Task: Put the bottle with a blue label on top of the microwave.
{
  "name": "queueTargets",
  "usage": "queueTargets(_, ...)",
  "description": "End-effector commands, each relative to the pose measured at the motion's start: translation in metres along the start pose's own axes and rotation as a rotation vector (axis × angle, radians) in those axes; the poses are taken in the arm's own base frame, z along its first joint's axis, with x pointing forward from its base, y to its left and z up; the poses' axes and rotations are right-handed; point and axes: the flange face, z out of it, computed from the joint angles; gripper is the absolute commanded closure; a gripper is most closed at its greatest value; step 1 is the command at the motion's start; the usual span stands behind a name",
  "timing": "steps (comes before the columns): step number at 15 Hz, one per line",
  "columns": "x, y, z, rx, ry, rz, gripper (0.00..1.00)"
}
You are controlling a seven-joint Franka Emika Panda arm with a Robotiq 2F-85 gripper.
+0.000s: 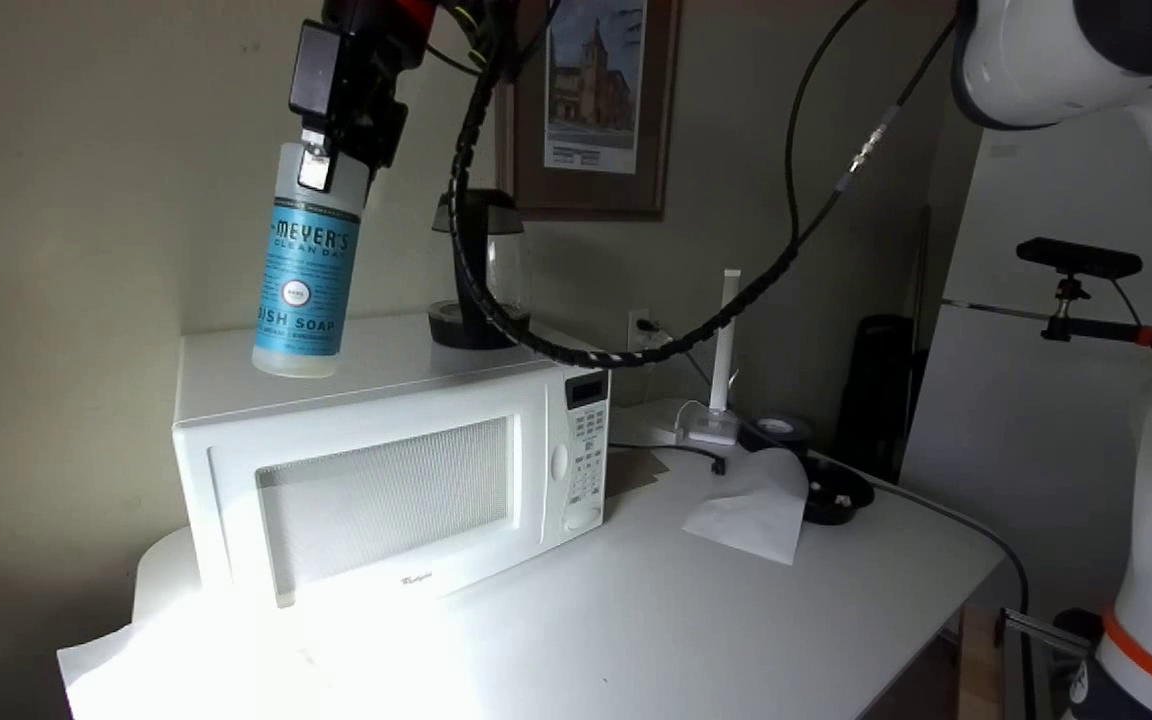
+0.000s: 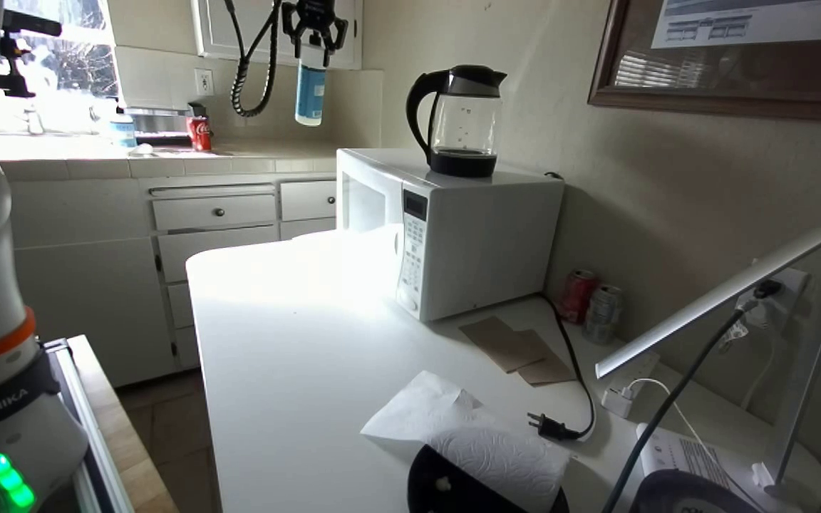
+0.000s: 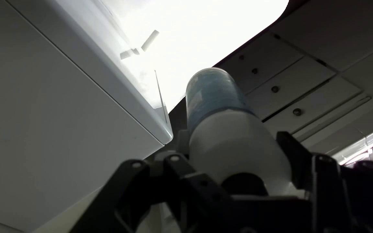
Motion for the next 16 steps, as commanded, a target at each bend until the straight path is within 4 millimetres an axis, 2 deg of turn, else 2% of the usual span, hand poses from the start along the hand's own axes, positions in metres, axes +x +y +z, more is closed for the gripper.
queueTargets(1,0.007,0.009,0.003,-0.033,-0.029,0.017,0.58)
queueTargets(4,0.006,0.024,0.011,-0.154,-0.123,0.064,0.58)
queueTargets(5,0.0,0.022,0.008,-0.101,-0.081,0.035,0.58)
queueTargets(6,0.0,0.025,0.011,-0.109,-0.089,0.04,0.33)
queueTargets(9,0.0,0.025,0.011,-0.107,-0.088,0.04,0.33)
queueTargets(10,0.0,0.025,0.01,-0.107,-0.087,0.039,0.58)
queueTargets(12,0.006,0.035,0.008,-0.157,-0.075,0.053,0.58)
queueTargets(16,0.016,0.073,0.018,-0.196,-0.089,0.119,0.58)
